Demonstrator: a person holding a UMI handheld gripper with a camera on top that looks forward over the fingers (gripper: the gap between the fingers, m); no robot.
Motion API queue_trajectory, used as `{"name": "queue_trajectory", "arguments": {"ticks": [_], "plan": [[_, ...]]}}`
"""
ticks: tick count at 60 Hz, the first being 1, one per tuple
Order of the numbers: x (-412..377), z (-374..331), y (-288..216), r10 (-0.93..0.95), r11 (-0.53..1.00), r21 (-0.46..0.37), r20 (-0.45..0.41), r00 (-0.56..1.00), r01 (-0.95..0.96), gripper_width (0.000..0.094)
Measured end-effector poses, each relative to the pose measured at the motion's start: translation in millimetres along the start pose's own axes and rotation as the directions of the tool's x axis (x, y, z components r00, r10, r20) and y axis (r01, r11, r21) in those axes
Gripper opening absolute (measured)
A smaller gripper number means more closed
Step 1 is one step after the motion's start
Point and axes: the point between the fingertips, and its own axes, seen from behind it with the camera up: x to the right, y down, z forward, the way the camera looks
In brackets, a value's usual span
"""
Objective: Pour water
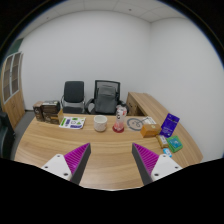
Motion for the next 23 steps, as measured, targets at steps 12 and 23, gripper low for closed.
{"name": "queue_trajectory", "arguments": {"ticks": [12,23], "plan": [[-5,-21,1,0.016,1.000,0.013,-0.002,1.000,-0.016,0.0855],[-2,-26,-10,-0.009,1.000,0.029,-0.010,1.000,0.010,0.0855]]}}
